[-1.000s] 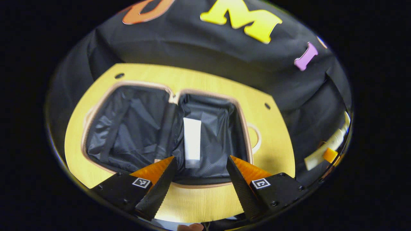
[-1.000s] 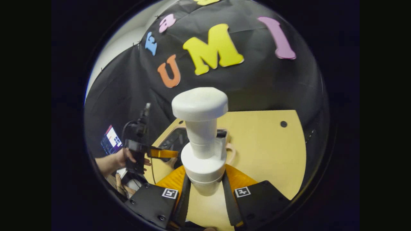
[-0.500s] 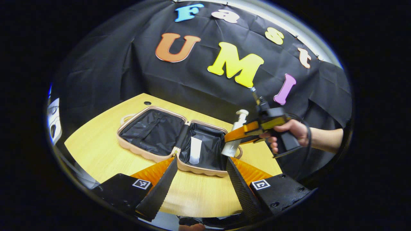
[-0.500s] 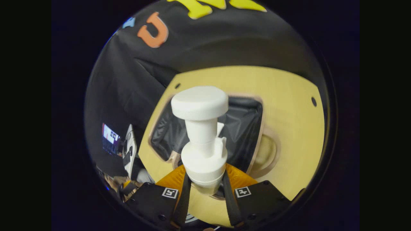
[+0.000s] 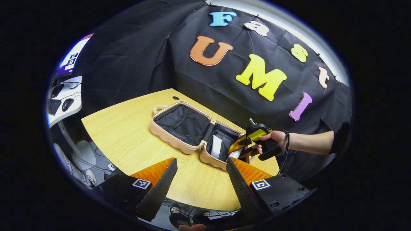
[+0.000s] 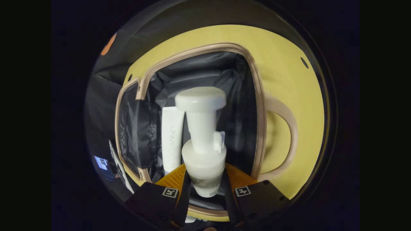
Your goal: First open the suitcase, pack the skin care products into it, and then close the suitcase.
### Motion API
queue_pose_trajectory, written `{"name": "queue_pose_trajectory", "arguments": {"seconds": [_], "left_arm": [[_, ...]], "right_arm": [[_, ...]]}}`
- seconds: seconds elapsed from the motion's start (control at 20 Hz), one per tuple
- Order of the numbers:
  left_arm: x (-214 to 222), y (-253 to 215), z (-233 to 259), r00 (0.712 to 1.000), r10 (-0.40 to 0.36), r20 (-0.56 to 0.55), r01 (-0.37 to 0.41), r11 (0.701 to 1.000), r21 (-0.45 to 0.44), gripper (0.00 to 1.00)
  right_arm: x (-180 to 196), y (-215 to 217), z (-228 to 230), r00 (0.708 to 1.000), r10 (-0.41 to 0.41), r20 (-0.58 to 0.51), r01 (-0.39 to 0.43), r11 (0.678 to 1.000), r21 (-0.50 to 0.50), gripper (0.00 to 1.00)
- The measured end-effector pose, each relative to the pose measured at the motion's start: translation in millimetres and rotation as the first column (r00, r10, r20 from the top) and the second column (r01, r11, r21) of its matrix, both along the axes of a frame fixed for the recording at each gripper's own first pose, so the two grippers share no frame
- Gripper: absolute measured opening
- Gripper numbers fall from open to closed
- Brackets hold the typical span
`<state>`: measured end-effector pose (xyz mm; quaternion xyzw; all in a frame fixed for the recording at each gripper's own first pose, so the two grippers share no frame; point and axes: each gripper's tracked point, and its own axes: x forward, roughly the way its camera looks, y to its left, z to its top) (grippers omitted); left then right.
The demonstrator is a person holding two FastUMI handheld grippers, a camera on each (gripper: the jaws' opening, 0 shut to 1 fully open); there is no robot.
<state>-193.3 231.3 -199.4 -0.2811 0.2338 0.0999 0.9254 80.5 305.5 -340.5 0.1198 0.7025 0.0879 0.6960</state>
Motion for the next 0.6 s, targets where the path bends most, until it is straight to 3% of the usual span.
{"name": "queue_pose_trajectory", "arguments": {"seconds": [0.2, 0.55, 0.6], "left_arm": [[-2, 4, 5, 1.000, 0.012, 0.004, -0.012, 1.000, -0.011, 0.98], [0, 11, 14, 1.000, 0.008, 0.006, -0.008, 1.000, 0.018, 0.98], [1, 13, 15, 1.000, 0.007, 0.005, -0.008, 1.000, 0.019, 0.98]], "right_arm": [[4, -2, -10, 0.997, -0.073, -0.016, 0.072, 0.995, -0.062, 0.46], [1, 2, -1, 0.998, -0.060, 0.013, 0.061, 0.996, -0.067, 0.53], [0, 1, 4, 0.998, -0.060, 0.018, 0.061, 0.996, -0.057, 0.58]]}}
